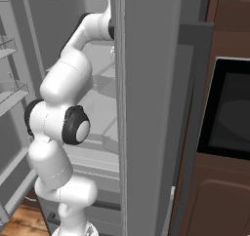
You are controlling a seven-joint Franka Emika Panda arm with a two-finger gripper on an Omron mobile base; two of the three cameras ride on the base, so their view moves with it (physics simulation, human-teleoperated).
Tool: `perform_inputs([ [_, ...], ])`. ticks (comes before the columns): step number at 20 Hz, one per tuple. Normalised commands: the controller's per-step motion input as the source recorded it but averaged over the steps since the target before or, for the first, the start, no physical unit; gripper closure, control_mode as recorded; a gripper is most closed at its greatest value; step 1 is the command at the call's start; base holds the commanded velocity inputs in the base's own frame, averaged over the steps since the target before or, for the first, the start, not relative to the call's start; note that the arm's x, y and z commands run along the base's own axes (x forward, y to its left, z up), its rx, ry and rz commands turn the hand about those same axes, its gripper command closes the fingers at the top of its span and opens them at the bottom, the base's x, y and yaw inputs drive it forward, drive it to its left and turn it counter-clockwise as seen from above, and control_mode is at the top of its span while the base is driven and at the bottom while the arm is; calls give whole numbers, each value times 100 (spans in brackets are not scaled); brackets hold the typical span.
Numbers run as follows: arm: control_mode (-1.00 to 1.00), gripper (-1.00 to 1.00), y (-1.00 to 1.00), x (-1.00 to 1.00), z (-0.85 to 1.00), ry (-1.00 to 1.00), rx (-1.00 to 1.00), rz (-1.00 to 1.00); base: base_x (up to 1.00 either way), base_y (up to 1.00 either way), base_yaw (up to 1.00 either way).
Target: Place two dumplings into each of the tupperware containers and then place the containers in the fridge.
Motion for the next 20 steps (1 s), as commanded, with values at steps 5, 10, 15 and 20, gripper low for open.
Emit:
perform_inputs([
  [5,-100,-100,1,-10,-28,-27,0,0,0,0,0],
  [10,-100,-100,8,-38,-11,-46,-7,0,0,0,0],
  [15,-100,-100,40,-80,6,-37,-8,-1,0,0,0],
  [20,-100,-100,32,-100,36,2,0,-1,0,0,0],
])
